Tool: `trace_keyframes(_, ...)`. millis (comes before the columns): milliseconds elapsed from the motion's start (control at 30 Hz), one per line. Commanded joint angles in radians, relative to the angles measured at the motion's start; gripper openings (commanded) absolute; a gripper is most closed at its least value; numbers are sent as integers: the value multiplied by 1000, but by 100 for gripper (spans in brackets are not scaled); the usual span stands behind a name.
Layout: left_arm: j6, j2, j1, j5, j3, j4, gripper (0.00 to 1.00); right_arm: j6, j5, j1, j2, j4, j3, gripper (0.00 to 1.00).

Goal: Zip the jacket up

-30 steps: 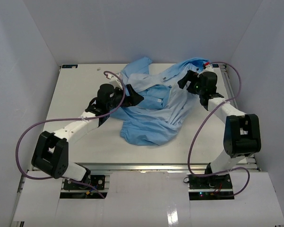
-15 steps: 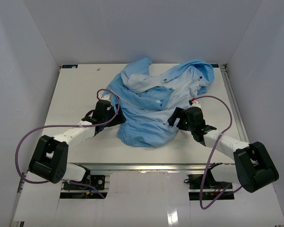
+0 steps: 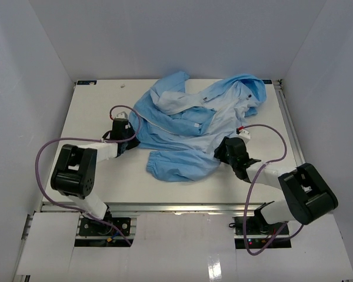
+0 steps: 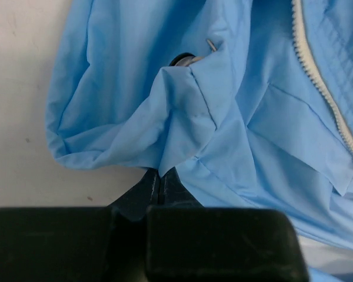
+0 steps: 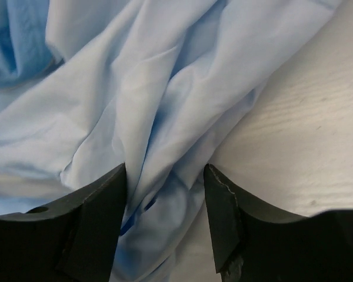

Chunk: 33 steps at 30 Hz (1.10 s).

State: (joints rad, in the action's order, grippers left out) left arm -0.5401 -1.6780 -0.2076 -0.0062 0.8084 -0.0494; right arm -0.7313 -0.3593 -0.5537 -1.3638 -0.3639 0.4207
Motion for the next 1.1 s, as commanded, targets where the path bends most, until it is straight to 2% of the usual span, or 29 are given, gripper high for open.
trace_keyframes(0, -42, 162, -65, 51, -162, -28, 0, 138, -6, 200, -62, -122, 139, 49)
trace_keyframes(133, -101, 387, -274, -11, -272, -68, 0, 260, 115, 364, -206, -62, 395, 32)
trace_keyframes(267, -198, 442, -420, 63, -371, -204, 2, 364, 244, 446, -331, 51, 618, 31)
trace_keyframes(300, -213, 434, -464, 86, -385, -249, 9, 388, 280, 462, -347, 82, 665, 33)
trace_keyframes(333, -221, 419, -511, 101, -389, -287, 21, 408, 316, 476, -357, 116, 706, 36)
trace_keyframes(367, -224, 405, -577, 108, -382, -308, 31, 418, 338, 491, -360, 135, 727, 45)
trace_keyframes(400, -200, 385, -604, 151, -357, -295, 58, 436, 380, 495, -351, 152, 740, 55)
trace_keyframes(433, -182, 365, -624, 186, -323, -268, 78, 449, 417, 499, -343, 169, 751, 64)
trace_keyframes(500, -157, 358, -633, 190, -220, -144, 89, 441, 455, 496, -316, 222, 757, 75)
trace_keyframes(600, -119, 440, -629, 49, -159, -41, 93, 406, 451, 487, -239, 277, 702, 83)
trace_keyframes(667, -94, 492, -613, 17, -67, 95, 98, 363, 432, 481, -184, 310, 653, 85)
trace_keyframes(800, -56, 475, -528, -128, 60, 238, 98, 288, 448, 437, -10, 259, 439, 85)
trace_keyframes(933, -57, 435, -385, -32, 85, 209, 97, 201, 443, 336, 193, 138, 200, 81)
trace_keyframes(1067, -29, 352, -284, 6, 101, 192, 94, 83, 401, 193, 275, 34, 6, 79)
